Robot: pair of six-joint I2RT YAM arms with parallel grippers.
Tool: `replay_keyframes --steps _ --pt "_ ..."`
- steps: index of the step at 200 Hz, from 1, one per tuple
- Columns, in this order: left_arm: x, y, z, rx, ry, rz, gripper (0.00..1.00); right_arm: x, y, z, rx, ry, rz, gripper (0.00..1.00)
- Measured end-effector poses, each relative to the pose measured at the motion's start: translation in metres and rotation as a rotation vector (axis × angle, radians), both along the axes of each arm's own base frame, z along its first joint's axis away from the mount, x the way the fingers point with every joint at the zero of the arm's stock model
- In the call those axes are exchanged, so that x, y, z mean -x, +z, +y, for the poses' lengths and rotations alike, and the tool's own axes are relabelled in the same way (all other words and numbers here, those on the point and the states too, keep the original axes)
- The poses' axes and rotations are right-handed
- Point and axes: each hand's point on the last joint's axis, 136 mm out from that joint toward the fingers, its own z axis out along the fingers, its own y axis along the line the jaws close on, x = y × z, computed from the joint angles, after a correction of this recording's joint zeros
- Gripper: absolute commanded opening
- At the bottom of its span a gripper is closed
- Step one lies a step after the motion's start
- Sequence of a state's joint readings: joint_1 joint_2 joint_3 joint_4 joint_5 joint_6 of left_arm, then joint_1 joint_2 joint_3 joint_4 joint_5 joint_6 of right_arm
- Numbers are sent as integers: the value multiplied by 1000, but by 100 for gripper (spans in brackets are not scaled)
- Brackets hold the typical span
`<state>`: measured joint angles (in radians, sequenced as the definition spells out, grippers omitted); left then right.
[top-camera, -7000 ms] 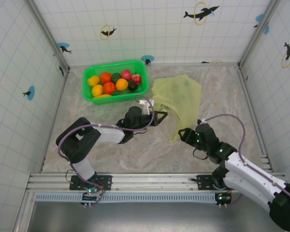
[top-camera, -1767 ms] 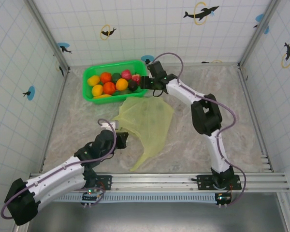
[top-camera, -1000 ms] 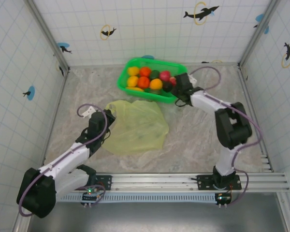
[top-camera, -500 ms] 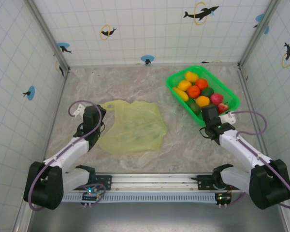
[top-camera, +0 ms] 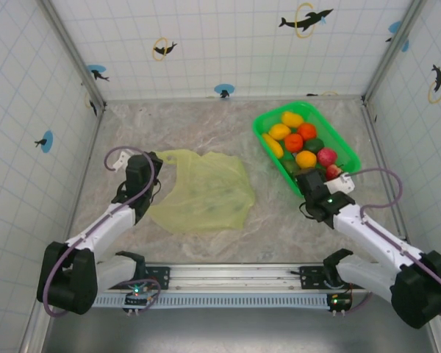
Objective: Place the fake fruits into the plastic bag and tie a complex knot
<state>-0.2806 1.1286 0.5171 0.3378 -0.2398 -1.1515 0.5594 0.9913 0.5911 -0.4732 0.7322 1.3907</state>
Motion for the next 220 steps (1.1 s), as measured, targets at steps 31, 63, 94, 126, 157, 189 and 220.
replay_keyframes --steps 31,63,94,126,157,189,220 --pt "-4 15 -6 -12 -40 -36 0 5 33 29 195 257 -70 51" --pt "-1 24 -12 -26 -86 -60 0 5 54 89 307 603 -158 0" --pt "2 33 -23 -39 -157 -79 0 1 14 175 291 1018 -39 0" --pt "11 48 -35 -55 -249 -107 0 4 -44 233 243 1282 113 0" --pt "23 61 -49 -77 -351 -134 0 -55 -61 258 221 1293 176 0" --pt "41 62 -67 -82 -465 -126 0 -157 -49 291 277 1256 117 4" --pt "62 56 -94 -34 -624 -115 0 -219 -21 323 308 1266 20 35"
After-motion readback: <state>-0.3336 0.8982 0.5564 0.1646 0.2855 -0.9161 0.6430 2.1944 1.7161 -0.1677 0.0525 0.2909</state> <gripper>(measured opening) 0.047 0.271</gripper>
